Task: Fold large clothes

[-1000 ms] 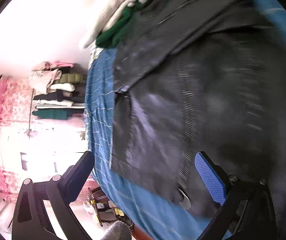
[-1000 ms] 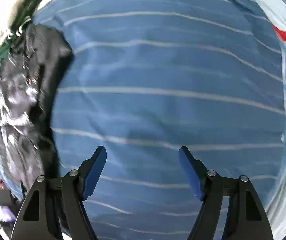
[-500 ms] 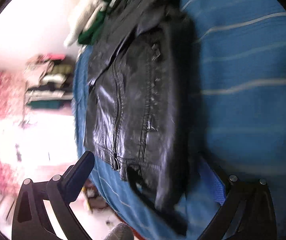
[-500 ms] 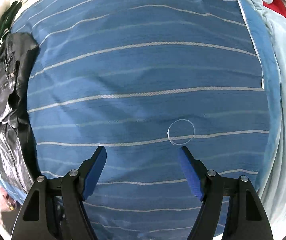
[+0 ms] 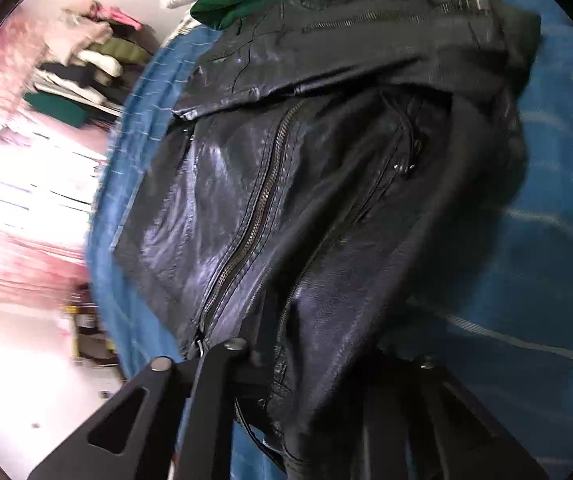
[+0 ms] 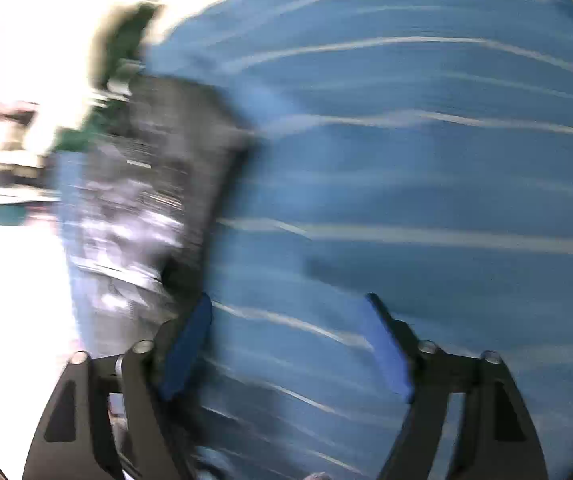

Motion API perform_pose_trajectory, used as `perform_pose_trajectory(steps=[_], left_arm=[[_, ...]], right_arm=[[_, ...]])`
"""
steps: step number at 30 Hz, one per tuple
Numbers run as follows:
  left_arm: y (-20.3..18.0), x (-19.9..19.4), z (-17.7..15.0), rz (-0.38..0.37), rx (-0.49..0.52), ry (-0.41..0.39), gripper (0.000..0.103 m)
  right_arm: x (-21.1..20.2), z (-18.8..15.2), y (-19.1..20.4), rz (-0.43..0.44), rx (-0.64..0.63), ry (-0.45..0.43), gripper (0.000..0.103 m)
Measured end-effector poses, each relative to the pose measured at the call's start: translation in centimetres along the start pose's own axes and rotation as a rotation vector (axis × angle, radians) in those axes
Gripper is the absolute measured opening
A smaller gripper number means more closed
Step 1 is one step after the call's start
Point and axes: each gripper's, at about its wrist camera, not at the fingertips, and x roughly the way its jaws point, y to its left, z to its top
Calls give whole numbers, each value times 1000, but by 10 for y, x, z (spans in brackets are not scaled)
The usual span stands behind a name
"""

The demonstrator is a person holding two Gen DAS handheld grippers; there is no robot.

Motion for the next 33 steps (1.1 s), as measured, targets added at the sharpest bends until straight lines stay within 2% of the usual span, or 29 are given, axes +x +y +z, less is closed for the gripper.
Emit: perform_pose_trajectory(steps=[3,5,7,8,9,10,13,18,22,24,27,30,32,33], left_arm=[[12,-5,3,-52,8,-22,11],[17,-8,4,-83,13,-27,11],[25,-9,6,-108,19,-30,11],[30,-9,7,-126,25,-29,11],[34,-9,8,-141,34,-29,11],[39,-9,9,-155,37,-30,11],[62,-13,14,-226,25,-27,10],[120,-20,24,-325,-16,-18,11],[177,-7,40,-396,-93,13,12],[208,10,48,-424,-157,37,14],[245,49,61,-467,-234,83,14],[278,102,71,-501,-331,122,16],[291,132,72,-496,-374,144,29],[297,152,71,-500,-401,165,38]], right_arm=[[49,24,7,147,60,54,88],[73,31,8,186,110,106,88],[89,37,11,188,165,79,87],[89,38,14,198,183,65,81],[88,37,17,171,206,55,46],[88,40,24,176,234,38,38],[70,35,60,156,227,-7,30],[47,31,178,80,80,-54,26],[56,31,269,5,-26,-28,26],[93,41,325,-55,-77,9,26],[158,53,383,-164,-144,69,26],[227,59,407,-270,-166,130,27],[264,62,414,-328,-170,160,29],[285,66,416,-354,-168,181,36]])
